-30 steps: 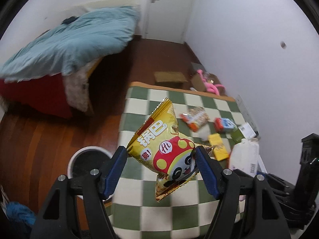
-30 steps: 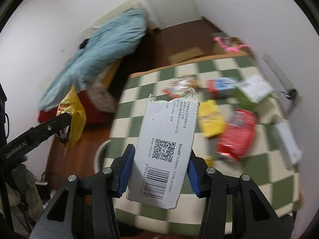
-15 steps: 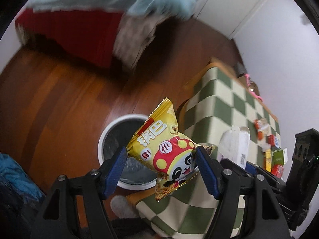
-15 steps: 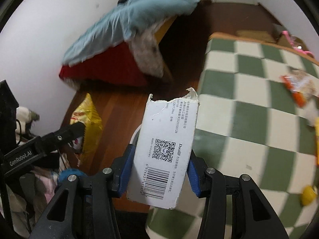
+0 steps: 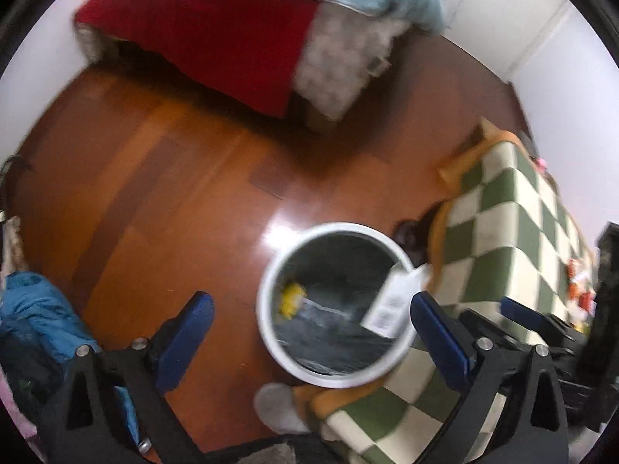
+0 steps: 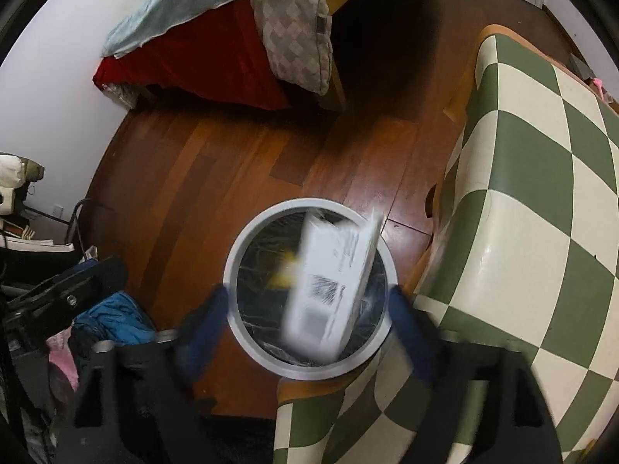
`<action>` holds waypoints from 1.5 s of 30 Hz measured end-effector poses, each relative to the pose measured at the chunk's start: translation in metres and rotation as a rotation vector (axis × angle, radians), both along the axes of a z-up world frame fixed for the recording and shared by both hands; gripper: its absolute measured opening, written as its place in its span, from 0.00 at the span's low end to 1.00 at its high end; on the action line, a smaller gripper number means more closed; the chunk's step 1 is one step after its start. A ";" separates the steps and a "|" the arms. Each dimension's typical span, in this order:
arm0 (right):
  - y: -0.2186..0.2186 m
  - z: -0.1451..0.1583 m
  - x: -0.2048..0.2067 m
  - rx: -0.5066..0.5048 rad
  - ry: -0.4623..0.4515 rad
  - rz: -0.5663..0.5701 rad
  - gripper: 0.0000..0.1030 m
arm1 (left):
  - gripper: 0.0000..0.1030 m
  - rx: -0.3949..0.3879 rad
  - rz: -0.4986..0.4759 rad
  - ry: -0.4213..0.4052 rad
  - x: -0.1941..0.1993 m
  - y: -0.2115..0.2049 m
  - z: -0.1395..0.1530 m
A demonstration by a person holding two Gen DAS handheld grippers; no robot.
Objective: Collect trash
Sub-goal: 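Carry the white box and chip bag to the bin and release both, then move both tools back toward the table, then grasp the long white box with the right tool while the left tool grasps the lemon peel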
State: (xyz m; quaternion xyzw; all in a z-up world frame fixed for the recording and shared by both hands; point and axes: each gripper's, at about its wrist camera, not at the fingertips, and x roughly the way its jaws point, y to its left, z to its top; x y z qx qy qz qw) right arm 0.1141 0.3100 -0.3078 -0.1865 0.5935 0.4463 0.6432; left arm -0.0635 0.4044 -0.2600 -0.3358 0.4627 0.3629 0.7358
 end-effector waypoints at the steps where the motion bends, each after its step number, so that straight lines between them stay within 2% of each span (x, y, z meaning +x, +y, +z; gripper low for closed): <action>1: 0.000 0.001 -0.002 -0.007 -0.006 0.002 0.96 | 1.00 0.020 0.017 0.003 -0.003 -0.001 0.001; 4: -0.002 0.002 -0.008 -0.044 -0.050 0.014 0.97 | 1.00 0.099 0.052 0.050 -0.017 -0.010 0.005; 10: -0.020 0.005 -0.023 -0.135 -0.138 -0.012 0.98 | 1.00 0.165 0.050 0.115 -0.028 -0.031 0.007; 14: -0.034 0.012 -0.027 -0.146 -0.169 -0.034 0.98 | 1.00 0.198 0.036 0.144 -0.028 -0.042 0.012; 20: -0.046 0.028 -0.032 -0.120 -0.169 -0.047 0.99 | 1.00 0.224 0.034 0.141 -0.031 -0.055 0.027; 27: -0.065 0.065 -0.037 -0.047 -0.171 -0.045 0.98 | 1.00 0.276 0.025 0.103 -0.036 -0.080 0.063; 33: -0.098 0.114 -0.035 0.075 -0.149 -0.070 0.99 | 1.00 0.354 0.000 0.074 -0.032 -0.112 0.109; 40: -0.177 0.186 -0.014 0.269 -0.132 -0.168 0.99 | 1.00 0.410 -0.051 -0.038 -0.003 -0.160 0.161; 43: -0.228 0.206 0.009 0.313 -0.133 -0.243 0.99 | 1.00 0.416 -0.101 -0.086 0.028 -0.185 0.169; 45: -0.261 0.211 0.025 0.315 -0.139 -0.297 0.99 | 1.00 0.409 -0.146 -0.091 0.053 -0.200 0.165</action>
